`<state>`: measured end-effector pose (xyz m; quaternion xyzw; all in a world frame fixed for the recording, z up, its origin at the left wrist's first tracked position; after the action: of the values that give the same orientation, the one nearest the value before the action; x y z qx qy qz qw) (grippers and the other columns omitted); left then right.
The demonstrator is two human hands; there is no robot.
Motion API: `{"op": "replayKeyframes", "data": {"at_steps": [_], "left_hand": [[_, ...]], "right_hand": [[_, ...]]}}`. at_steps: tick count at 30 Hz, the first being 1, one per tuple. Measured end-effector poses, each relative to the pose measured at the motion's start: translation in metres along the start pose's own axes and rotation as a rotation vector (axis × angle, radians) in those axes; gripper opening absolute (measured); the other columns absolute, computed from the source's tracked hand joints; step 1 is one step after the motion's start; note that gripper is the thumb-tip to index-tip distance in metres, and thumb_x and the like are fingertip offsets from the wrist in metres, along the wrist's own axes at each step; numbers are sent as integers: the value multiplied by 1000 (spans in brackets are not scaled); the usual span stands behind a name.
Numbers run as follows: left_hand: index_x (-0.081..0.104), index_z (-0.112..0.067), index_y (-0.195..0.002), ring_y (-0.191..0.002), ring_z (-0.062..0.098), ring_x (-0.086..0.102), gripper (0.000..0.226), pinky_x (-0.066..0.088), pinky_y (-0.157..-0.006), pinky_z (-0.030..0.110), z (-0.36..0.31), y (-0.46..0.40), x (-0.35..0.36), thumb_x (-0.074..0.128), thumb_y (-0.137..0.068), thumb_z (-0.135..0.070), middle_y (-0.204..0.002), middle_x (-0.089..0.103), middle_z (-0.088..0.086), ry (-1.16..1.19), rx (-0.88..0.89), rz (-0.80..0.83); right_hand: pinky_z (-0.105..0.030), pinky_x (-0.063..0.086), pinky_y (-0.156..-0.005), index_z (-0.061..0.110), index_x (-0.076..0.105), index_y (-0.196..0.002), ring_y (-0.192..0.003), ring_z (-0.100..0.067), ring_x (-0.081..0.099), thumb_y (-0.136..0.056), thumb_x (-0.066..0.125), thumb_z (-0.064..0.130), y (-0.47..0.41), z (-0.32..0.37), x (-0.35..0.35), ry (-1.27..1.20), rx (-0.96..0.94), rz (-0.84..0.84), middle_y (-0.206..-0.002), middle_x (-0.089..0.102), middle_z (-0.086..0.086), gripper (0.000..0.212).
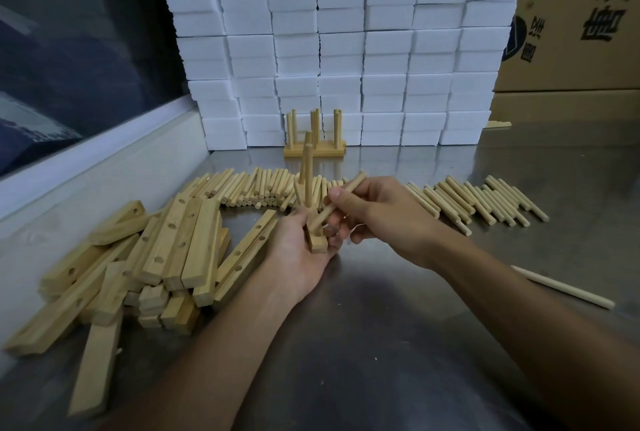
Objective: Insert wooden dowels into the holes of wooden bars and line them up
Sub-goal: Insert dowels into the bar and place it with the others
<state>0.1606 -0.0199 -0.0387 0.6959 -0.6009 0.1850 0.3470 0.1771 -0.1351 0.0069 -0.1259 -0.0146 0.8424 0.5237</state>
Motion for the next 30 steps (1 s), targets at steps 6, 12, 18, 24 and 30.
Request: {"op": "replayKeyframes", "data": {"at_steps": [6,12,18,24,30], "left_hand": [[59,2,-119,-49,15,42,48,41,-50,26,1,-2,-1,23,-108,-28,-58,47,4,-35,19,41],[63,-4,-96,-48,12,44,48,45,-45,22,2,-3,-2,24,-108,-29,-57,52,3,-19,8,34],[63,-6,-103,-49,11,43,44,44,-44,22,2,-3,-2,25,-109,-27,-57,53,2,-29,5,13],[56,-2,-132,-95,25,53,42,42,-89,33,3,-4,-4,27,-107,-21,-102,62,13,-12,-11,-44],[51,-1,-139,-101,26,41,45,37,-72,30,3,-8,-6,25,-107,-21,-115,54,17,-19,0,-61]], "right_hand": [[-21,52,-54,0,69,-92,-56,-11,67,-101,55,21,0,0,2,184,-71,8,-76,74,-12,27],[-19,52,-57,3,66,-91,-58,-9,68,-102,54,23,-2,4,5,392,-154,-24,-71,73,-5,26],[-18,54,-61,10,66,-91,-63,-6,68,-102,54,24,-1,8,5,511,-174,-33,-73,72,1,21],[-24,50,-66,5,66,-96,-73,-16,64,-100,57,25,1,19,19,743,-263,-21,-80,69,-4,22],[-23,54,-67,8,74,-88,-71,-6,67,-95,66,27,2,21,17,676,-339,-83,-76,73,1,21]]}}
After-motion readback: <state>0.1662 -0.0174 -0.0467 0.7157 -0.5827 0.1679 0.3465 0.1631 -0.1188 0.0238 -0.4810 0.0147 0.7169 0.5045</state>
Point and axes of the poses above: each hand's wrist, its own y-axis away from the middle knuckle, its own x-axis out of the palm, z = x × y, the point moved 4 cm from there along -y, towards the middle knuckle
